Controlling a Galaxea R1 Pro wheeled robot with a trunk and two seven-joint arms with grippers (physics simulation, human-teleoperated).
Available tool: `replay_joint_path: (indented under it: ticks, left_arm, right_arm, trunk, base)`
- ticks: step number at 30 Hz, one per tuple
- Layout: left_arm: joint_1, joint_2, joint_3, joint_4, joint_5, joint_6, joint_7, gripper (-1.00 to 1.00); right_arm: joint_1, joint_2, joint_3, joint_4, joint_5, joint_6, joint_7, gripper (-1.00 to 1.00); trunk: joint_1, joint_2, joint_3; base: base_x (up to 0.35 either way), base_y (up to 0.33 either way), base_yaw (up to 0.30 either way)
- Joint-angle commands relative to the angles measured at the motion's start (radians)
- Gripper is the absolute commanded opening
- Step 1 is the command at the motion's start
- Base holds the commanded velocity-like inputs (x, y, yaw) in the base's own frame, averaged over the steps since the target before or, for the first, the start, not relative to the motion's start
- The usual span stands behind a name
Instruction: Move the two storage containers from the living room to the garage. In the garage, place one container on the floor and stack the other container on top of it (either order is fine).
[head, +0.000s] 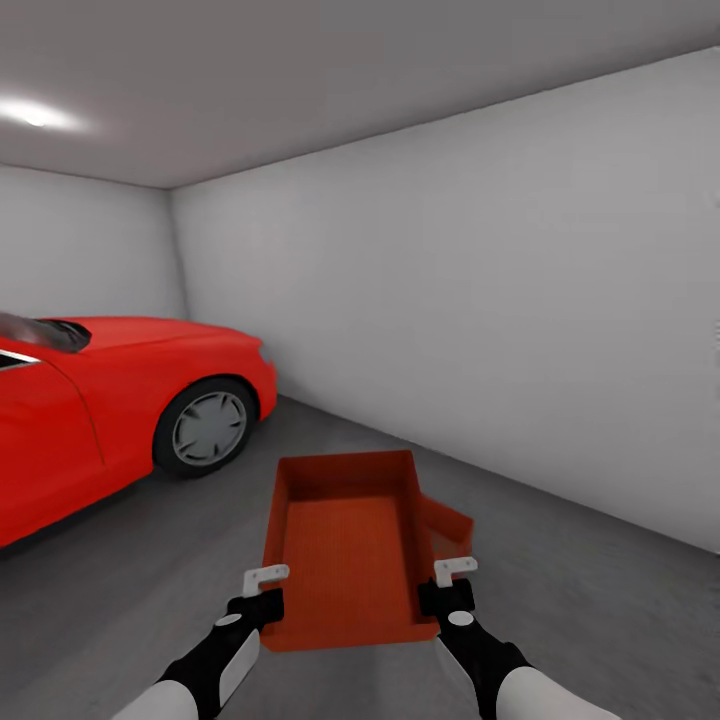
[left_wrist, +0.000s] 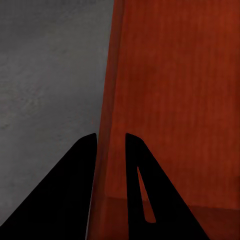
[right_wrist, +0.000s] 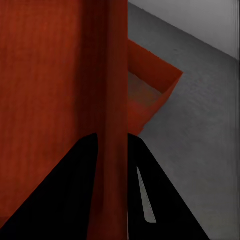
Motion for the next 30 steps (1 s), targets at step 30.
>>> replay_joint_path:
  ticks: [30]
  left_arm:
    - [0.000,0.046,0.001,-0.002,-0.007,-0.063,0.058,-1.00]
  right_arm:
    - [-0.001,-0.001,-0.015,0.004,-0.015,-0.006,-0.005,-1.00]
  trunk:
    - [0.001,-0.001,-0.001]
  base:
    - [0.322,0.164,-0.285]
